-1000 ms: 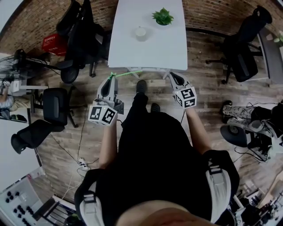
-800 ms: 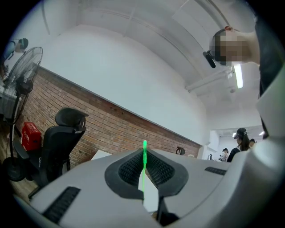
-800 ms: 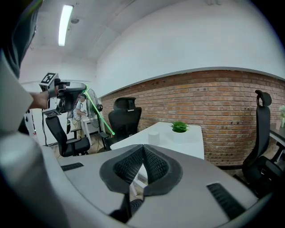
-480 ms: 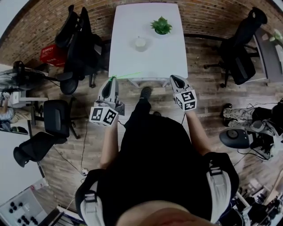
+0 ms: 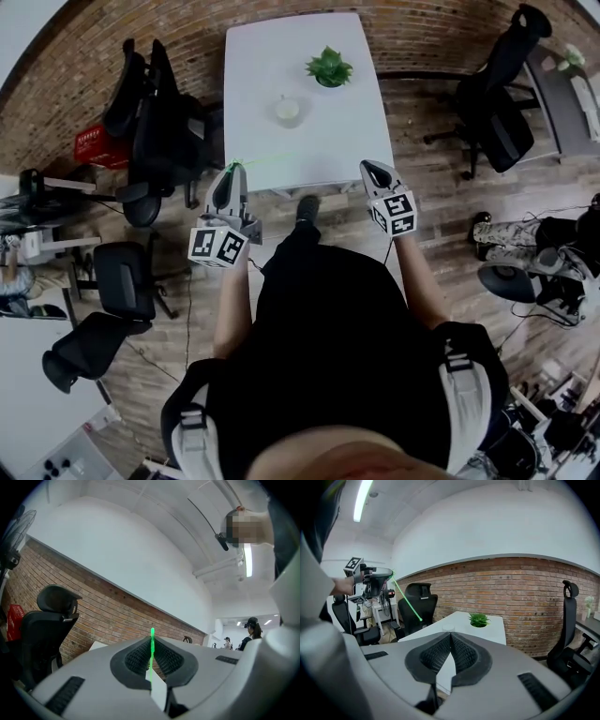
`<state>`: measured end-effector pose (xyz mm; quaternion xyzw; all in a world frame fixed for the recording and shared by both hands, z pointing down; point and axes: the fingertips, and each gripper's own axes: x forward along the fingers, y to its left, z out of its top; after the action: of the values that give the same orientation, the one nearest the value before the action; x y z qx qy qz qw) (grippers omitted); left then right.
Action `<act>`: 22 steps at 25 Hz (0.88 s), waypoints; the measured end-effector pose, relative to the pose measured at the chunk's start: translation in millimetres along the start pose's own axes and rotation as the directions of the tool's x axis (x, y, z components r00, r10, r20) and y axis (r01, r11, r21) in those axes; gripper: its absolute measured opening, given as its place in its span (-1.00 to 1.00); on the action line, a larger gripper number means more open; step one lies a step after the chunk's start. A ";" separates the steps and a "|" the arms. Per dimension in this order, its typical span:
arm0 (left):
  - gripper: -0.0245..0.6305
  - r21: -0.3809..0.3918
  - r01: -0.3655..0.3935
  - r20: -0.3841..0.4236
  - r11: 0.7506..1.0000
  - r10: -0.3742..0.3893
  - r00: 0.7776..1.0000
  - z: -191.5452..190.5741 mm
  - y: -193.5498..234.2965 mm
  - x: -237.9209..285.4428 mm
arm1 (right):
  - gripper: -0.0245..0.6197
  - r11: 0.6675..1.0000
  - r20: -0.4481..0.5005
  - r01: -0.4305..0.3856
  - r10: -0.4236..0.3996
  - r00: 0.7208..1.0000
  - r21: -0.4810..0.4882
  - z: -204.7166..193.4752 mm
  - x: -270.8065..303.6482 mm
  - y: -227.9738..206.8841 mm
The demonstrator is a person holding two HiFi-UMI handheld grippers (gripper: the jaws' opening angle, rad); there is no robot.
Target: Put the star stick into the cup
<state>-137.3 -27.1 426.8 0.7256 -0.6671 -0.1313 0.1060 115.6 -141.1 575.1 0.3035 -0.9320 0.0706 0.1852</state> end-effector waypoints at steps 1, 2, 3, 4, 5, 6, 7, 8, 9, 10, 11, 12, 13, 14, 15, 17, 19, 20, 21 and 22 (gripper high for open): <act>-0.84 -0.002 0.005 -0.001 1.000 -0.005 1.000 -0.2 3.4 5.4 | -0.93 1.000 -0.001 0.008 -0.008 1.000 0.000 1.4 2.6 -3.0; -0.84 -0.003 0.010 -0.003 1.000 -0.010 1.000 -0.2 6.6 10.7 | -0.93 1.000 -0.001 0.016 -0.016 1.000 0.001 3.1 5.1 -6.0; -0.84 -0.003 0.015 -0.004 1.000 -0.015 1.000 -0.1 9.7 16.1 | -0.93 1.000 -0.002 0.024 -0.024 1.000 0.001 5.0 7.6 -8.9; -0.84 -0.003 0.020 -0.005 1.000 -0.020 1.000 0.0 13.1 21.7 | -0.93 1.000 -0.003 0.031 -0.031 1.000 0.002 7.2 10.3 -11.7; -0.84 -0.003 0.022 -0.007 1.000 -0.022 1.000 -0.2 16.9 27.3 | -0.93 0.999 -0.004 0.036 -0.036 0.999 0.004 9.5 13.4 -13.9; -0.84 -0.004 0.023 -0.008 1.000 -0.023 1.000 -0.8 21.5 33.0 | -0.93 0.999 -0.006 0.039 -0.039 0.999 0.007 11.6 16.9 -15.5; -0.84 -0.007 0.023 -0.010 1.000 -0.023 1.000 -1.7 26.8 38.6 | -0.93 0.999 -0.011 0.041 -0.041 0.999 0.010 12.7 20.7 -17.1; -0.84 -0.011 0.023 -0.012 1.000 -0.023 1.000 -2.7 32.2 44.3 | -0.93 0.999 -0.016 0.046 -0.046 0.999 0.009 12.4 24.7 -19.6; -0.84 -0.017 0.024 -0.014 1.000 -0.024 1.000 -3.6 37.4 50.0 | -0.93 0.999 -0.022 0.052 -0.052 0.998 0.007 11.7 28.5 -22.6; -0.84 -0.023 0.026 -0.017 0.999 -0.026 1.000 -4.4 42.3 55.7 | -0.93 0.998 -0.027 0.060 -0.060 0.998 0.008 11.5 32.1 -25.6; -0.84 -0.028 0.029 -0.020 0.999 -0.029 0.999 -5.2 46.9 61.2 | -0.93 0.998 -0.032 0.068 -0.067 0.997 0.010 12.0 35.7 -28.2; -0.84 -0.031 0.032 -0.024 0.999 -0.033 0.999 -6.1 51.6 66.4 | -0.93 0.997 -0.036 0.075 -0.074 0.997 0.014 13.1 39.6 -30.3; -0.84 -0.032 0.035 -0.029 0.999 -0.036 0.999 -7.1 56.5 71.4 | -0.93 0.997 -0.038 0.080 -0.079 0.996 0.018 14.7 44.2 -31.9; -0.84 -0.031 0.038 -0.035 0.999 -0.039 0.999 -8.1 61.5 76.4 | -0.93 0.996 -0.040 0.083 -0.082 0.996 0.020 16.8 49.3 -33.1; -0.84 -0.031 0.040 -0.041 0.999 -0.041 0.998 -8.9 66.3 81.5 | -0.93 0.996 -0.041 0.085 -0.084 0.996 0.022 18.9 54.4 -34.0; -0.84 -0.034 0.045 -0.050 0.998 -0.047 0.998 -10.1 75.2 92.1 | -0.93 0.996 -0.041 0.090 -0.089 0.995 0.027 23.0 64.0 -36.0; -0.84 -0.038 0.051 -0.058 0.998 -0.053 0.997 -11.7 83.5 102.7 | -0.93 0.995 -0.042 0.096 -0.095 0.995 0.030 26.7 73.1 -37.5; -0.84 -0.037 0.053 -0.063 0.998 -0.055 0.996 -12.9 87.9 107.9 | -0.93 0.995 -0.045 0.099 -0.097 0.994 0.031 28.2 77.8 -38.0; -0.84 -0.035 0.055 -0.070 0.998 -0.058 0.996 -14.3 92.5 113.0 | -0.93 0.994 -0.048 0.101 -0.100 0.994 0.032 29.5 82.5 -38.2; -0.84 -0.032 0.057 -0.077 0.998 -0.060 0.995 -15.7 97.0 118.1 | -0.93 0.994 -0.053 0.104 -0.102 0.993 0.034 30.9 87.0 -38.3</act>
<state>-214.4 -153.6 467.8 0.7477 -0.6389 -0.1161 0.1388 63.9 -226.4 581.1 0.3526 -0.9087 0.0855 0.2066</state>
